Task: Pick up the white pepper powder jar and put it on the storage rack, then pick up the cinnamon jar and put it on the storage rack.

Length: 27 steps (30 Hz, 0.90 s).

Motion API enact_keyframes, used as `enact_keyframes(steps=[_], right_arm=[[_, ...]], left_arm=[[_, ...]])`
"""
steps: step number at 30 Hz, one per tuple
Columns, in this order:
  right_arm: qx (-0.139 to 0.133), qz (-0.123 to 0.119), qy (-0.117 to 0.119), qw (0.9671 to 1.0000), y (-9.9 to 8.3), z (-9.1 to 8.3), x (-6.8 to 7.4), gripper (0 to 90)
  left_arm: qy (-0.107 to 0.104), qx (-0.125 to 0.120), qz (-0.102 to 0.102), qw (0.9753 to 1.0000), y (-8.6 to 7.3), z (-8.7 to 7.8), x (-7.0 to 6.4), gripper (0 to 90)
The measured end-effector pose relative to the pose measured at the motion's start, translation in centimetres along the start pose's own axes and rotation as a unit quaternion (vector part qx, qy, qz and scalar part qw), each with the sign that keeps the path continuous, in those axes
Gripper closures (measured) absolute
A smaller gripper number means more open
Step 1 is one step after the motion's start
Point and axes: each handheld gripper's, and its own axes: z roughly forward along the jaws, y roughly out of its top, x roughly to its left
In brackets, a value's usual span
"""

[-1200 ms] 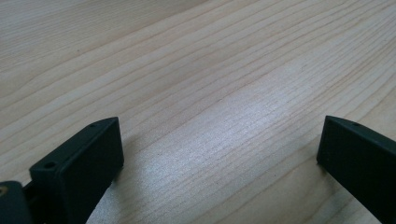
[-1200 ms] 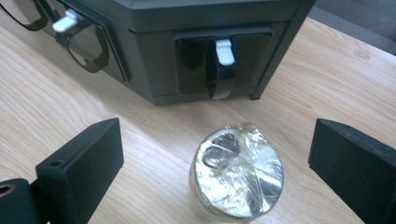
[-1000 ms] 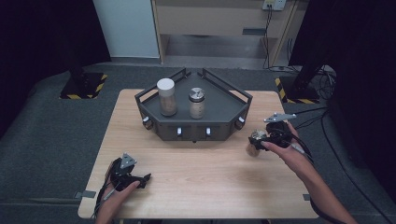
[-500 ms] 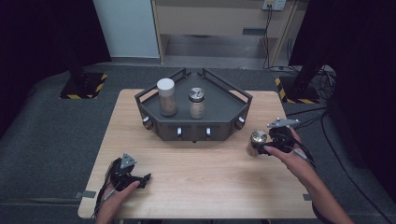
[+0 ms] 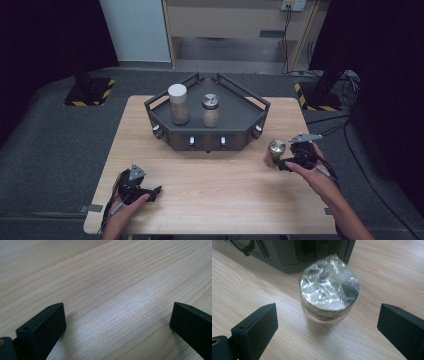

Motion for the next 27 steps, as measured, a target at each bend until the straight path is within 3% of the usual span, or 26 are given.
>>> enact_keyframes(steps=[27], right_arm=[[-0.005,0.022,0.008,0.9997,-2.1,2.0,-0.3,4.0]], left_arm=[[0.001,0.000,-0.001,1.0000,0.0,0.0,0.0,0.0]])
